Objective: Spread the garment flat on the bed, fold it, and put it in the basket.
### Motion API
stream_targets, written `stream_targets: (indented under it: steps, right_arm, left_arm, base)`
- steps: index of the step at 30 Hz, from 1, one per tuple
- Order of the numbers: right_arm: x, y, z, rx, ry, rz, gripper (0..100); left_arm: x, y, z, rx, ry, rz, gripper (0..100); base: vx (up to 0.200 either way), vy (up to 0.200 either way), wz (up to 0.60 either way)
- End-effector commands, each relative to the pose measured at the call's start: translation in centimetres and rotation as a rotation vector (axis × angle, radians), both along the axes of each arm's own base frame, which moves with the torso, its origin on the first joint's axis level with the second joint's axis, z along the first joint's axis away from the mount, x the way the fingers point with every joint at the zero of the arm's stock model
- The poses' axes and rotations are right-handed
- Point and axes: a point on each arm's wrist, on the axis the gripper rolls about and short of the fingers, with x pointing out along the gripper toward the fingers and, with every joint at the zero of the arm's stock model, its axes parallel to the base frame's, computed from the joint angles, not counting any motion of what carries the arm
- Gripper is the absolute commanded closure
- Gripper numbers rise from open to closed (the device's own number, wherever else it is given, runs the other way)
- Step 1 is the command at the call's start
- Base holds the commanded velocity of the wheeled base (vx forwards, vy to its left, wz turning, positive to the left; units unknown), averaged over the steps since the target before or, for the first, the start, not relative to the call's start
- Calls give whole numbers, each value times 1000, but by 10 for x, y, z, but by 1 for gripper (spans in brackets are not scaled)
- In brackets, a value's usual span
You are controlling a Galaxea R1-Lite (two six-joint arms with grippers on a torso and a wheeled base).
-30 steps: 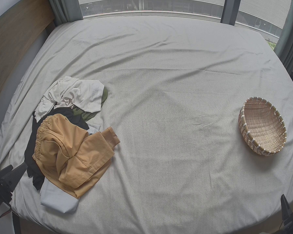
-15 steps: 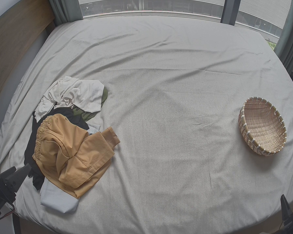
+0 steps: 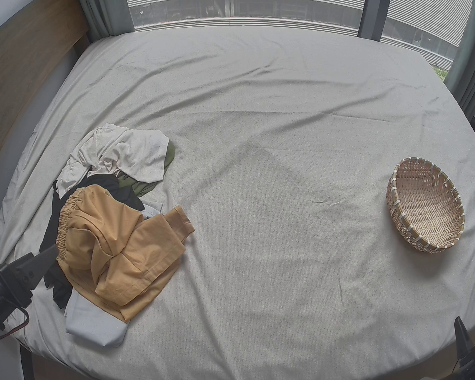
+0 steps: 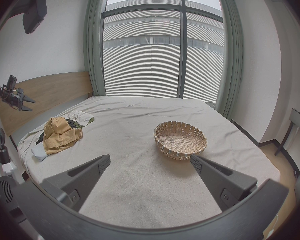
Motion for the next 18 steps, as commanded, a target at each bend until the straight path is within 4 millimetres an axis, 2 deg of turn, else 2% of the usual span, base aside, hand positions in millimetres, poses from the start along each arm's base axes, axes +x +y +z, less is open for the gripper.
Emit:
stream_targets:
  steps: [1, 18]
  right_arm:
    - [0, 0, -5, 0, -3, 0, 0]
    - [0, 0, -5, -5, 2, 3, 0]
  left_arm:
    - [18, -2, -12, 7, 107, -6, 0]
    - [45, -5, -45, -40, 357, -59, 0]
  base:
    - [0, 0, 0]
    - [0, 0, 0]
